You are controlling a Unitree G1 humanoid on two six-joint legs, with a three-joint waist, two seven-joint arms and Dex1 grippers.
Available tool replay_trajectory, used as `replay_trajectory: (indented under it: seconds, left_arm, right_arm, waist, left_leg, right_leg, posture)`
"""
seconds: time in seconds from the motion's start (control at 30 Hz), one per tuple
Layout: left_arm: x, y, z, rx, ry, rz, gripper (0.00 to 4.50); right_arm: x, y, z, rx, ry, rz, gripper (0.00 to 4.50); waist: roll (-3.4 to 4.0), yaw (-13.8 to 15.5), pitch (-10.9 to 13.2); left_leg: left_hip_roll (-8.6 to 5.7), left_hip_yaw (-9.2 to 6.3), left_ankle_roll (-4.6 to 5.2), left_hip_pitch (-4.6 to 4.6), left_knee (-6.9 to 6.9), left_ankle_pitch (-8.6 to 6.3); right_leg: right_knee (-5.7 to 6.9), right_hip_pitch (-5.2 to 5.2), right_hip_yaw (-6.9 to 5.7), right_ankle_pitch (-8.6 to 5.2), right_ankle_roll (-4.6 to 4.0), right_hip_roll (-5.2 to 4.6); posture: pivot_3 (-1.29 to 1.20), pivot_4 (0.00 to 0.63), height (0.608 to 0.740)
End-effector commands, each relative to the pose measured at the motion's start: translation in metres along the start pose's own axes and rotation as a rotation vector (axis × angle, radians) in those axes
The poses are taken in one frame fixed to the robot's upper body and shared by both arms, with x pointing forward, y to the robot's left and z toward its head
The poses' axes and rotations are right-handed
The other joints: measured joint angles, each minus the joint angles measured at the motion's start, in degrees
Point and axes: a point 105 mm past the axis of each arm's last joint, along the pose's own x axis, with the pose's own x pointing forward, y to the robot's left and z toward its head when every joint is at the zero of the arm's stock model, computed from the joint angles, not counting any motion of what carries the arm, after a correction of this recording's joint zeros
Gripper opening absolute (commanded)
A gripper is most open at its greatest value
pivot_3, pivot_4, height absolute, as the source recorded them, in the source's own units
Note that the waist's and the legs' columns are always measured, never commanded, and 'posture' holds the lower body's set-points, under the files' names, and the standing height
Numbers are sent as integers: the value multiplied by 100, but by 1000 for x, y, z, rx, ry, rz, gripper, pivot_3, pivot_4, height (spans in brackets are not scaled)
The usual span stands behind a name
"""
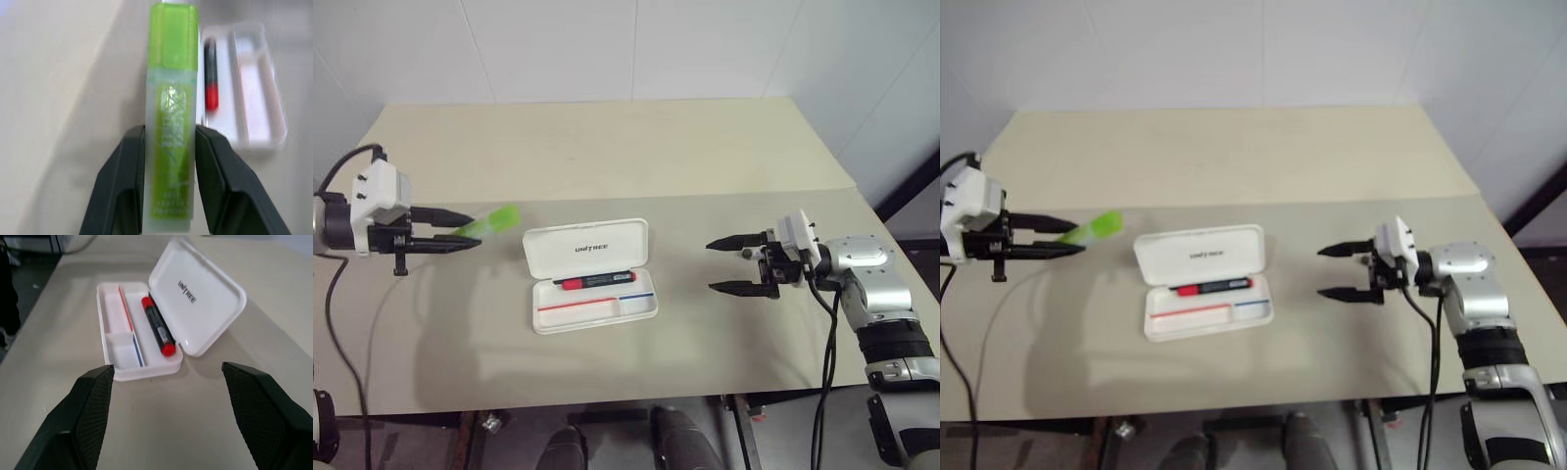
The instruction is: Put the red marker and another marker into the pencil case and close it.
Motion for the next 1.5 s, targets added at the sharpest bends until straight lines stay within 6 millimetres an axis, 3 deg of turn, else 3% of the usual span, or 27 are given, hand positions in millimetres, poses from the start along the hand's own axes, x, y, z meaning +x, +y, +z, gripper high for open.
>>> replay_trajectory:
  seconds: [0.03,0.13,0.23,0.33,0.47,0.6,0.7,0.97,1.27,1.5]
  left_arm:
    - [8,-12,36,47,-114,-9,1079]
    - [19,-26,51,29,-163,-52,1079]
    - [33,-41,52,-42,-155,-109,1079]
    - [50,-57,38,-129,-100,-193,1079]
    - [79,-61,11,-213,33,-199,1079]
    - [102,-67,3,-228,114,-247,1079]
    - [113,-70,12,-205,91,-276,1079]
    - [126,-80,6,-208,199,-301,1079]
    - [124,-97,-8,-198,308,-340,1079]
    - [122,-96,-20,-209,366,-318,1079]
  right_arm:
    - [-4,3,5,-32,-6,68,4500]
    - [-3,2,3,-31,-2,69,4500]
    - [-1,2,2,-34,-6,71,4500]
    - [1,1,2,-37,-9,70,4500]
    - [6,0,-1,-41,-9,60,4500]
    - [7,2,-3,-45,-9,37,4500]
    - [7,6,-5,-42,-10,22,4500]
    - [6,14,-10,-35,11,-12,4500]
    - [6,13,-10,-37,10,-28,4500]
    - [8,10,-10,-42,10,-33,4500]
  waist:
    - [0,2,0]
    - [0,6,1]
    - [-1,-3,1]
    - [0,-1,1]
    - [0,6,2]
    - [-2,19,3]
    - [-2,22,3]
    - [-1,6,4]
    - [-1,13,4]
    - [-1,16,4]
  left_leg:
    - [0,0,0,5,0,0]
    - [-1,0,0,6,0,0]
    - [-1,0,0,6,0,0]
    - [-1,0,0,11,0,0]
    - [-2,0,0,23,5,0]
    - [-3,0,-1,21,6,0]
    - [-4,-1,-3,18,3,-1]
    - [-3,-2,-7,18,2,-11]
    - [-4,-1,-7,19,6,-11]
    - [-4,-1,-7,19,6,-11]
  right_leg:
    - [-2,5,0,0,0,0]
    - [-3,8,1,0,0,0]
    - [-4,8,1,0,1,1]
    - [-5,12,2,0,1,2]
    - [-9,27,3,0,1,4]
    - [-24,33,5,2,5,5]
    - [-29,33,5,4,8,4]
    - [-26,31,7,-2,14,5]
    - [-28,34,10,-2,14,5]
    - [-28,34,10,-3,14,5]
  posture:
    - [0,150,740]
    - [0,150,740]
    - [0,150,740]
    - [0,150,740]
    - [0,150,740]
    - [0,150,740]
    - [0,150,740]
    - [0,150,740]
    - [0,150,740]
    - [0,150,740]
